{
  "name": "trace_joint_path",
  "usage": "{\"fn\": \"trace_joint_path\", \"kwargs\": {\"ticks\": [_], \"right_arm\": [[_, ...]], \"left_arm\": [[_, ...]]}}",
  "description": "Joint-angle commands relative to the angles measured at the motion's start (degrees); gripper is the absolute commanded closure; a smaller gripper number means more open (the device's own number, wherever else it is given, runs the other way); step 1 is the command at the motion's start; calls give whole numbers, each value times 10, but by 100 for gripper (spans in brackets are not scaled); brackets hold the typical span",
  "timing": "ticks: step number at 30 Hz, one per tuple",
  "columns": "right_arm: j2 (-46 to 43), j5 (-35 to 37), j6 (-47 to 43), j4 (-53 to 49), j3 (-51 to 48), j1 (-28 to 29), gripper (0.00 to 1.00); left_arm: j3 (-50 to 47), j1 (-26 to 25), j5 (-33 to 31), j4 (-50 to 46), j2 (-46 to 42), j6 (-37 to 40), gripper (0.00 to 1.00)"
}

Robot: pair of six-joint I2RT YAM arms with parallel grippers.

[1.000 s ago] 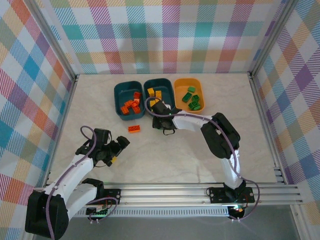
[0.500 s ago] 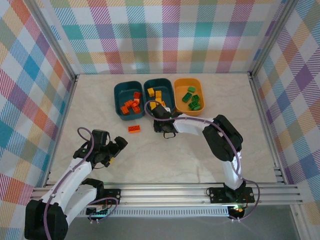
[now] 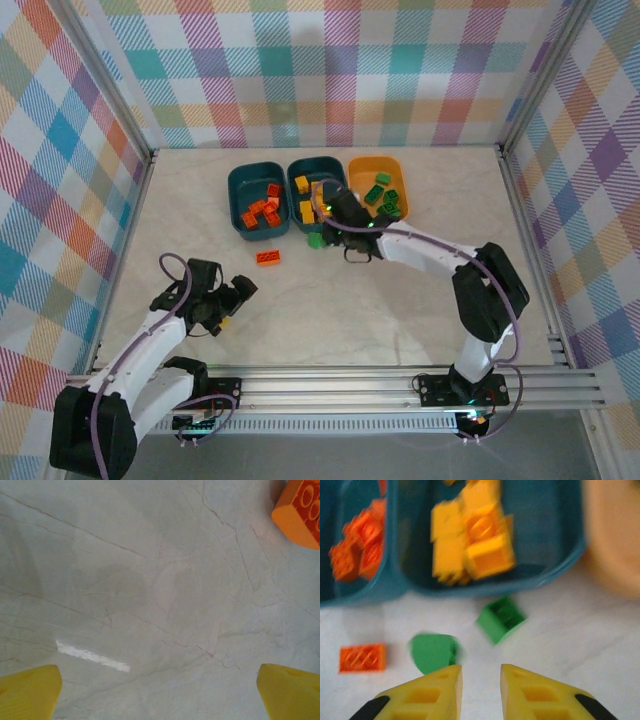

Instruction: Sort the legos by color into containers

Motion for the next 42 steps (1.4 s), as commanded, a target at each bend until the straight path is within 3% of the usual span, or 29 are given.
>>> {"fn": "trace_joint_path", "kwargs": {"ticks": [1, 5, 10, 14, 18, 21, 24, 35, 42], "right_arm": [[4, -8, -49, -16, 39, -81, 74], [80, -38, -73, -44, 117, -153, 74], [105, -53, -80, -44, 148, -159, 74], [61, -36, -82, -19, 94, -110, 67], [29, 17, -102, 13, 33, -8, 50], [53, 4, -87, 11, 38, 63, 37], [107, -15, -70, 13, 69, 107, 33], [245, -16, -96, -36, 209, 121, 31], [254, -29, -94, -30, 194, 112, 38]], "left_arm": [[29, -5, 42, 27, 31, 17, 0], [45, -19, 61, 39, 81, 24, 1], [69, -21, 30, 6, 84, 34, 3], [75, -21, -19, -11, 38, 32, 1], [85, -17, -46, -22, 28, 32, 1], [90, -2, -56, -38, 39, 33, 0], [84, 37, -31, -41, 46, 32, 0], [50, 61, -23, -83, -44, 30, 0], [38, 62, -17, -89, -56, 31, 0]]}}
